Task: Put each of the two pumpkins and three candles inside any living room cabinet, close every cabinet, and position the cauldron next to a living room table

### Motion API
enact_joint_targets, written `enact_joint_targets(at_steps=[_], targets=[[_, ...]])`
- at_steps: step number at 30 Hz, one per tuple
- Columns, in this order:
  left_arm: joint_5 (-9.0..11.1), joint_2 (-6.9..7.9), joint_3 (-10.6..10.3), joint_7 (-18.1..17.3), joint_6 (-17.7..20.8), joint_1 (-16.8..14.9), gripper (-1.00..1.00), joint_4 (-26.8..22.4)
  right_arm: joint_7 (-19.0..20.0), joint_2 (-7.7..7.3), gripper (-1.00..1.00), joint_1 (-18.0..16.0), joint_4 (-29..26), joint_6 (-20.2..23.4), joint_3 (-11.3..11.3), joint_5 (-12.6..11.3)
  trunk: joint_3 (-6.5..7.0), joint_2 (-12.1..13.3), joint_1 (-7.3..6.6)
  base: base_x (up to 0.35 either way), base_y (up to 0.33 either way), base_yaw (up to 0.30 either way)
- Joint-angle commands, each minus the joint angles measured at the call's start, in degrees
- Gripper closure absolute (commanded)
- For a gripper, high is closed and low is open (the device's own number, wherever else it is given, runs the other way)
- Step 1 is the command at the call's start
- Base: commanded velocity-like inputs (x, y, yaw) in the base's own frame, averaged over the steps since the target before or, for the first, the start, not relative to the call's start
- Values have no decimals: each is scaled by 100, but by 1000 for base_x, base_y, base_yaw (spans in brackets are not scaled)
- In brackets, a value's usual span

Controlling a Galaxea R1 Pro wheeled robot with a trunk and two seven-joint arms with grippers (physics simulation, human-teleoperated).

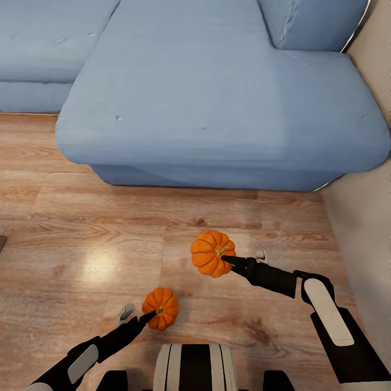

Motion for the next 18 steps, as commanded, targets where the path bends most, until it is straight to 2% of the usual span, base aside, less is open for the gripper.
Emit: enact_joint_targets(at_steps=[1,18], targets=[[60,3,-20,1,44,-2,-100,-3,57,-3,100,-3,1,9,2,41,-3,-1,-1,11,-67,0],[60,-2,-20,14,17,-2,-100,-29,57,-3,100,-3,1,9,3,38,-3,-1,-1,2,-9,0]])
